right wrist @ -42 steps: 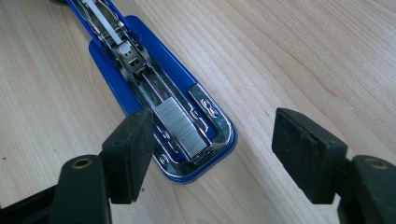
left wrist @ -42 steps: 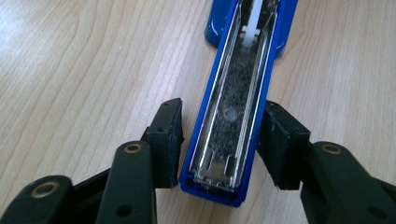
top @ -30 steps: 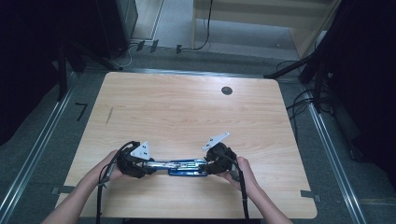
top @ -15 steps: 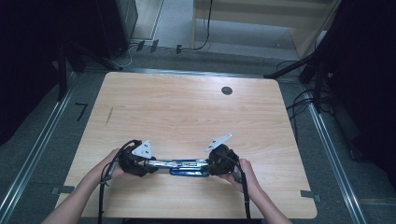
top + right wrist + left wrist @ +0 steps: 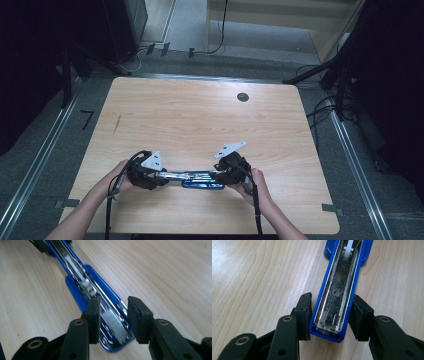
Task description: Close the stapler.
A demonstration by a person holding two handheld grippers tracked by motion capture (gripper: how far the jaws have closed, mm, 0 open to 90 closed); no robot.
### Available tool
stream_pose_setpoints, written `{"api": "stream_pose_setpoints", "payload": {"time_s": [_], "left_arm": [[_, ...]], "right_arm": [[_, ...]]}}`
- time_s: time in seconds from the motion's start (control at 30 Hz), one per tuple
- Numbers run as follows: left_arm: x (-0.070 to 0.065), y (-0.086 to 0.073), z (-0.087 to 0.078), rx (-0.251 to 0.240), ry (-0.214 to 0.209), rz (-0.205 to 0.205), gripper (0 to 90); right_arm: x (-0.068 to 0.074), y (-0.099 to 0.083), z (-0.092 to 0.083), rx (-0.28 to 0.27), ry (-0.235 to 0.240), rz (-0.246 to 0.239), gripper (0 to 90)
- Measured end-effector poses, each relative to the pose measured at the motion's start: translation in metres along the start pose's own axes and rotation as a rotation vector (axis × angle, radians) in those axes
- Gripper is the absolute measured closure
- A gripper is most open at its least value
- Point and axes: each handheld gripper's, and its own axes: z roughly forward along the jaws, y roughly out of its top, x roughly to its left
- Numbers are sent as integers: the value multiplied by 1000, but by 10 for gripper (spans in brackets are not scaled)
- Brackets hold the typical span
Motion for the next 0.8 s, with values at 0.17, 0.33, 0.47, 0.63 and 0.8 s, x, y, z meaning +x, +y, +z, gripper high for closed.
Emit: {"api": "stream_pose_setpoints", "payload": {"time_s": [0.17, 0.33, 0.47, 0.63, 0.8], "left_arm": [[0, 1, -2, -5, 6, 11, 584], [-2, 1, -5, -16, 13, 27, 587], [-3, 2, -6, -18, 18, 33, 589], [-4, 4, -8, -14, 22, 39, 589], [-4, 4, -8, -12, 18, 35, 587]], "right_arm": [[8, 3, 5, -3, -2, -31, 692], [7, 3, 4, -2, -7, -29, 699], [5, 2, 4, 0, -4, -16, 696], [6, 2, 5, 3, -10, -29, 700], [14, 6, 8, -5, -6, -54, 738]]}}
